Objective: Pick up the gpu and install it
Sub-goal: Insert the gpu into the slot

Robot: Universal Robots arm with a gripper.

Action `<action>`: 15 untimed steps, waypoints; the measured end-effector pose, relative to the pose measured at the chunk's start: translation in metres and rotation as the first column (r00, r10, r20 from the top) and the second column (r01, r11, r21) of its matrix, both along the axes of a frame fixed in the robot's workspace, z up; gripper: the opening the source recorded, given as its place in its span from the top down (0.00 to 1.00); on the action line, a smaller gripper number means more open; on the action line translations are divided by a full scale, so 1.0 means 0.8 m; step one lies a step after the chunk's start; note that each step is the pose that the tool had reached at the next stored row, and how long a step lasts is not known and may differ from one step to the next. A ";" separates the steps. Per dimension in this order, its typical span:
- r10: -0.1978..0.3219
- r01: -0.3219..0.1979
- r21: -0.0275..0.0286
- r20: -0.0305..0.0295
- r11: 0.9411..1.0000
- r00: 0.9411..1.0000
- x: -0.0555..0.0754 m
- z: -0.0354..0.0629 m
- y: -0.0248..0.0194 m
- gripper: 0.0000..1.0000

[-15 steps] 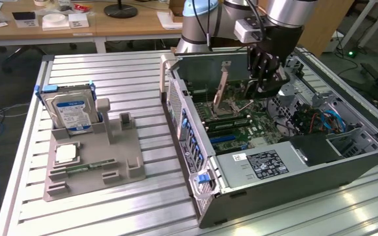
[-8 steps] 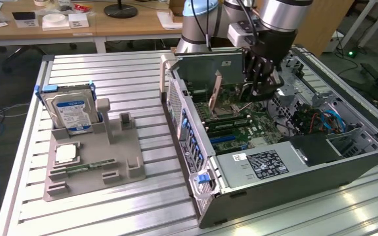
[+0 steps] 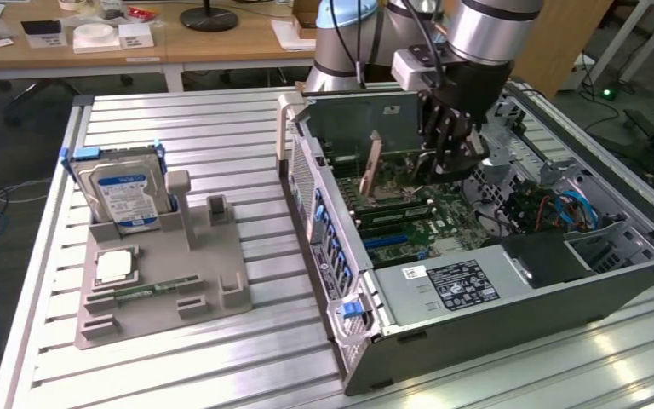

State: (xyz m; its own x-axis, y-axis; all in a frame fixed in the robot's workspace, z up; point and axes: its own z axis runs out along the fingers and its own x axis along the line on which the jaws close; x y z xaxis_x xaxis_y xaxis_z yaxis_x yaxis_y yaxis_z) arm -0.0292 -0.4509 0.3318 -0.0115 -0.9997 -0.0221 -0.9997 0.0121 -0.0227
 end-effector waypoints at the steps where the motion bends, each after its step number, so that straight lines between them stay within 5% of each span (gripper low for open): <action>1: 0.000 0.000 -0.001 0.000 1.000 1.000 -0.003 -0.002 0.0000 0.72; 15: -0.031 0.031 0.001 0.001 1.000 1.000 -0.010 -0.028 -0.0061 0.72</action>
